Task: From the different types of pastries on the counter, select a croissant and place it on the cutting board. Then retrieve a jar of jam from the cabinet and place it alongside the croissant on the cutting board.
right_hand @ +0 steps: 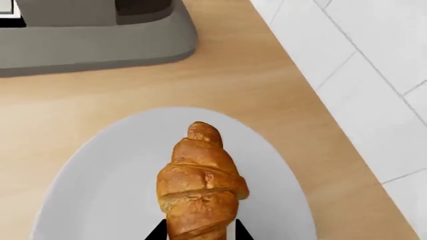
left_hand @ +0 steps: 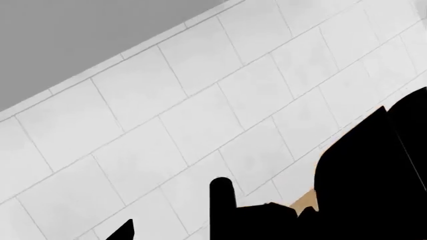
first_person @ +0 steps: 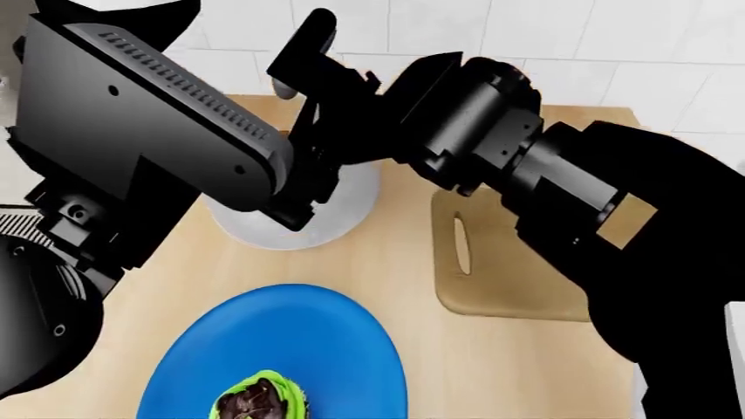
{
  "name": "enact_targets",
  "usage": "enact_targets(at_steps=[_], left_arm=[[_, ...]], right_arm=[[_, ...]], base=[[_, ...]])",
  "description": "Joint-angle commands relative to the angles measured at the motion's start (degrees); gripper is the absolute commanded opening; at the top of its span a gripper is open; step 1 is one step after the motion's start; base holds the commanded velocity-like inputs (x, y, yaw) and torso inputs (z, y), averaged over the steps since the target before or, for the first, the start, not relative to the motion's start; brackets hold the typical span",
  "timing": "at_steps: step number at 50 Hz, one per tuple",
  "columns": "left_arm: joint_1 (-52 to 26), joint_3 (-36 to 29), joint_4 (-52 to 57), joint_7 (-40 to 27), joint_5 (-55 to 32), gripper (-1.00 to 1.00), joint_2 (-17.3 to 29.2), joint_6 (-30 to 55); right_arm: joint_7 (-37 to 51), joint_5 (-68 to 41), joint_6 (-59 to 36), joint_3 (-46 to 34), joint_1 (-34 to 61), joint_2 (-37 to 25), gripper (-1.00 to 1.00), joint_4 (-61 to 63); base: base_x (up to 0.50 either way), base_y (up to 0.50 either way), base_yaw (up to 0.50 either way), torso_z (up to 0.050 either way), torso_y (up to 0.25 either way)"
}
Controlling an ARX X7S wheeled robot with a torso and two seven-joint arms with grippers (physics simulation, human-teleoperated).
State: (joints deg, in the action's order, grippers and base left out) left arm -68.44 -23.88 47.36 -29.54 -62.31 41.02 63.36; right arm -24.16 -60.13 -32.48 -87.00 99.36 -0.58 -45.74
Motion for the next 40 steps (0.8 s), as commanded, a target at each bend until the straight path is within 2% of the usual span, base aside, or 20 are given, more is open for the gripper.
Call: enact_targets(at_steps=[1, 15, 40], left_arm=[[-0.3, 0.2, 0.0, -0.6, -1.1, 1.0, 0.1, 0.3], [-0.4, 0.2, 0.0, -1.3, -1.7, 1.0, 0.2, 0.3], [-0.4, 0.7, 0.7, -2.2, -3.3, 1.0, 1.1, -0.1]], right_arm=[[1.2, -1.1, -0.1, 1.0, 2.2, -3.0, -1.0, 3.7], [6.9, -3.4, -6.2, 0.8, 5.3, -13.4, -1.0, 19.8], [20.0, -10.7, -15.1, 2.4, 7.3, -33.2, -1.0, 45.8]], base=[[0.0, 0.0, 0.0, 0.0, 0.25], [0.0, 0.0, 0.0, 0.0, 0.234], [0.0, 0.0, 0.0, 0.0, 0.002]])
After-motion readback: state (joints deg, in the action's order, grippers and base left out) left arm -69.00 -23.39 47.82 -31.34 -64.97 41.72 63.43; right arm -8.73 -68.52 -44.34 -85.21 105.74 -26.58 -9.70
